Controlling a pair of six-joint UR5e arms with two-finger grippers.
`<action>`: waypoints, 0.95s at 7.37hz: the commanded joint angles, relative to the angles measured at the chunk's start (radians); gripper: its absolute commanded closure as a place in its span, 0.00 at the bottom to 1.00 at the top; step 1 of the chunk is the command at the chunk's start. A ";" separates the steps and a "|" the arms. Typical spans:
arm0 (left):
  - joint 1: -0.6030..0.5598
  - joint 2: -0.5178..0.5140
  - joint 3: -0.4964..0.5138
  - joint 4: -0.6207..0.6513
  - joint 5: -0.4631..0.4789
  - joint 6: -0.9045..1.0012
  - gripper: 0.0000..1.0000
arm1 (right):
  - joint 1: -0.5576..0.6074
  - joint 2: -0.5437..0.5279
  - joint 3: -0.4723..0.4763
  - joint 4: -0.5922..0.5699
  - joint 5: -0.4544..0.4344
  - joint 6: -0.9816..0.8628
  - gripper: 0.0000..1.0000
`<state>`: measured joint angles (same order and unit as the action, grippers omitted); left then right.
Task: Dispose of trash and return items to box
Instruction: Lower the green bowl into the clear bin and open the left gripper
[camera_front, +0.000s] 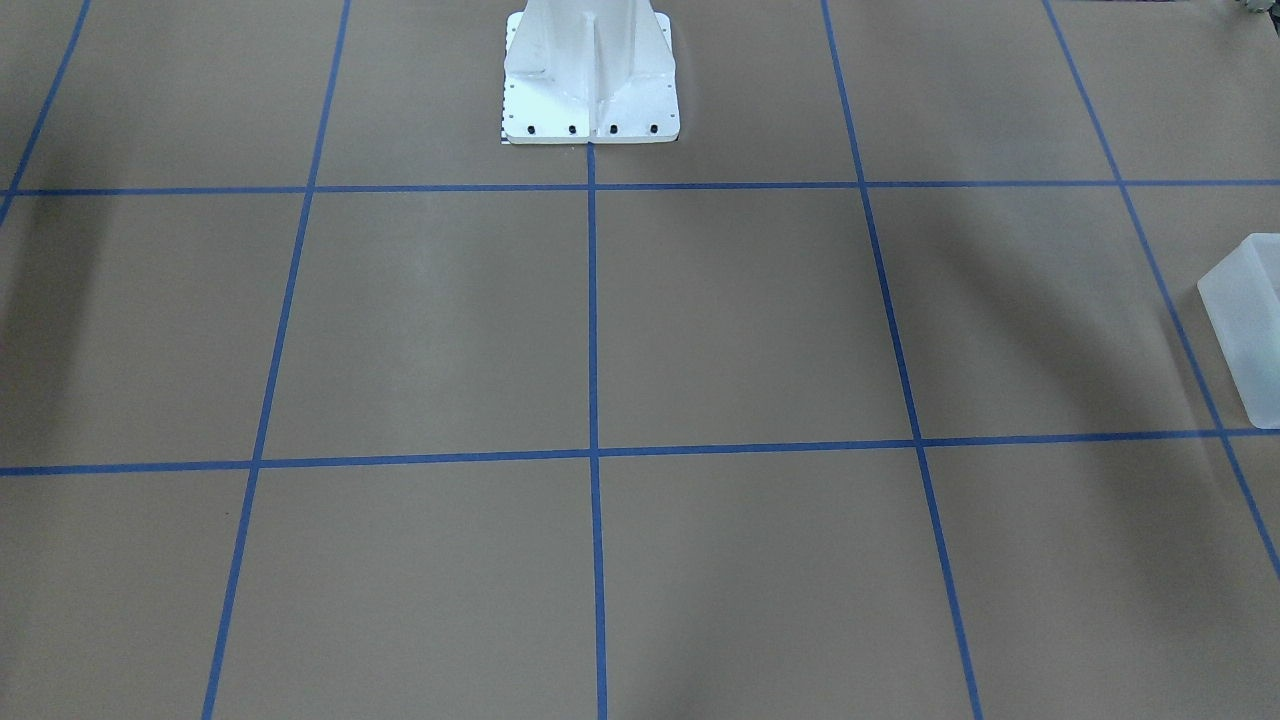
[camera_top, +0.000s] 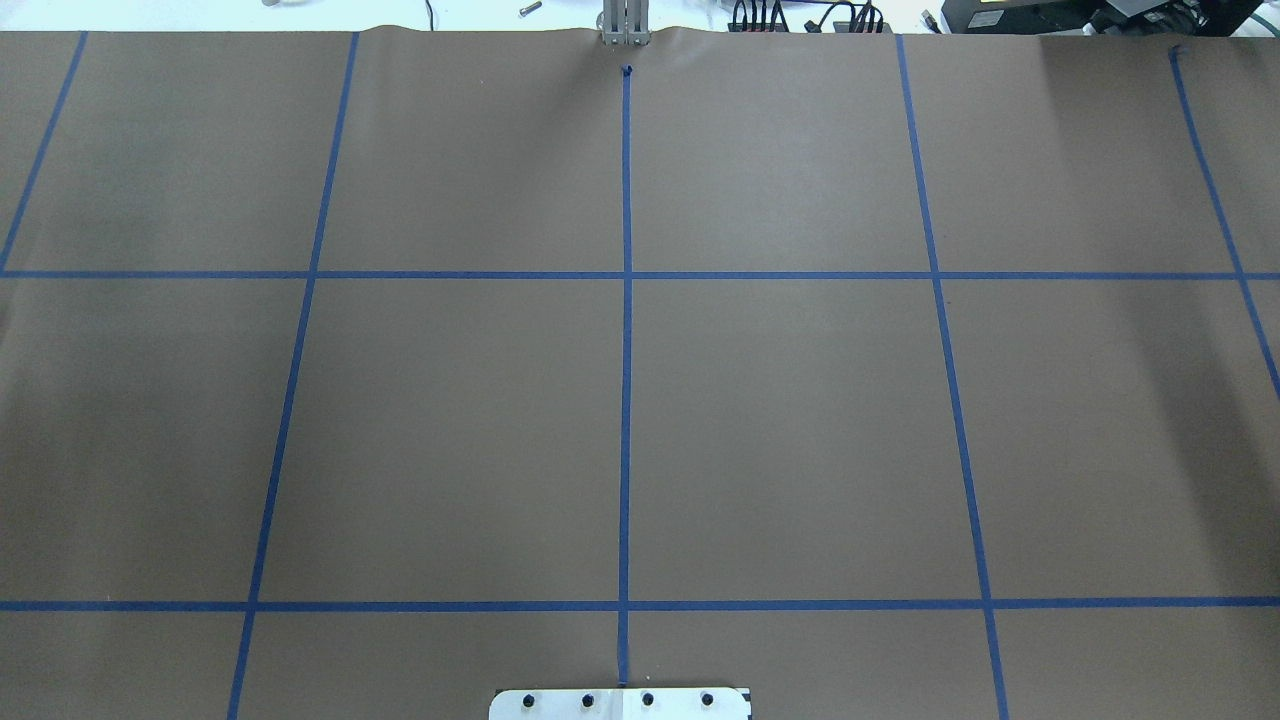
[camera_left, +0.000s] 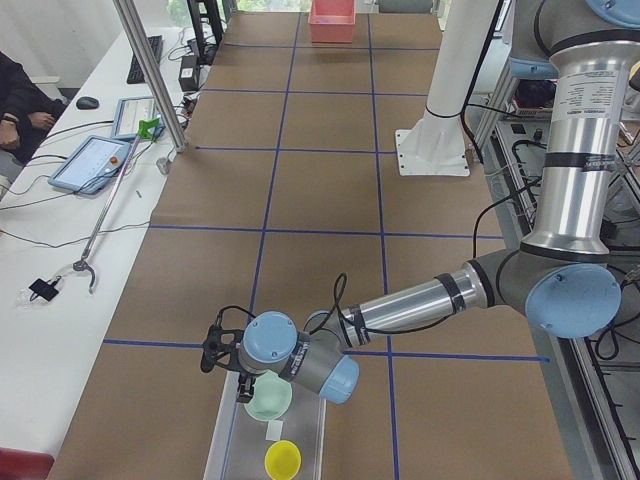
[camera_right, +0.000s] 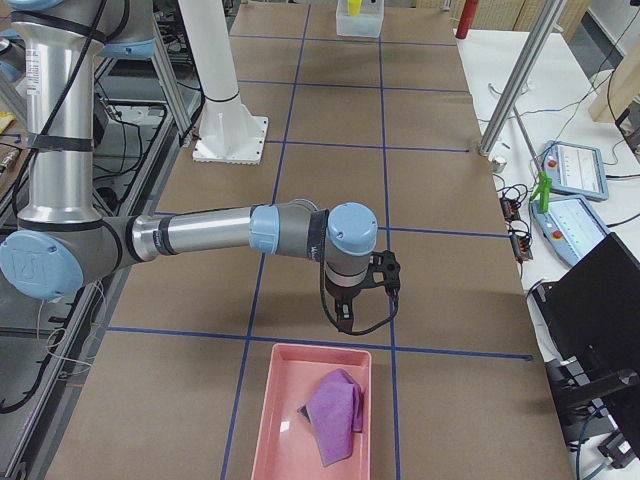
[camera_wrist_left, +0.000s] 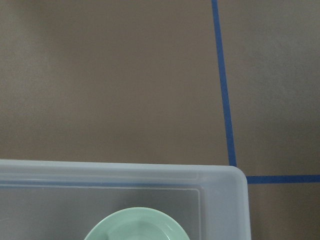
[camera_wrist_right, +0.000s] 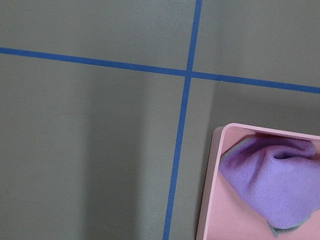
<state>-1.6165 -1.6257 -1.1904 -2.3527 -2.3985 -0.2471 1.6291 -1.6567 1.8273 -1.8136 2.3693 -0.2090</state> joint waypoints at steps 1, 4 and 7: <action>-0.045 0.004 -0.236 0.312 0.101 0.167 0.02 | 0.000 0.000 -0.003 -0.004 -0.005 0.037 0.00; -0.043 0.217 -0.576 0.555 0.122 0.235 0.02 | 0.000 -0.006 -0.012 -0.004 -0.009 0.039 0.00; -0.034 0.214 -0.609 0.558 0.119 0.226 0.02 | 0.002 -0.009 -0.016 -0.007 -0.007 0.040 0.00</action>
<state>-1.6566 -1.4120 -1.7923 -1.7982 -2.2774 -0.0150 1.6293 -1.6644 1.8133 -1.8192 2.3612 -0.1690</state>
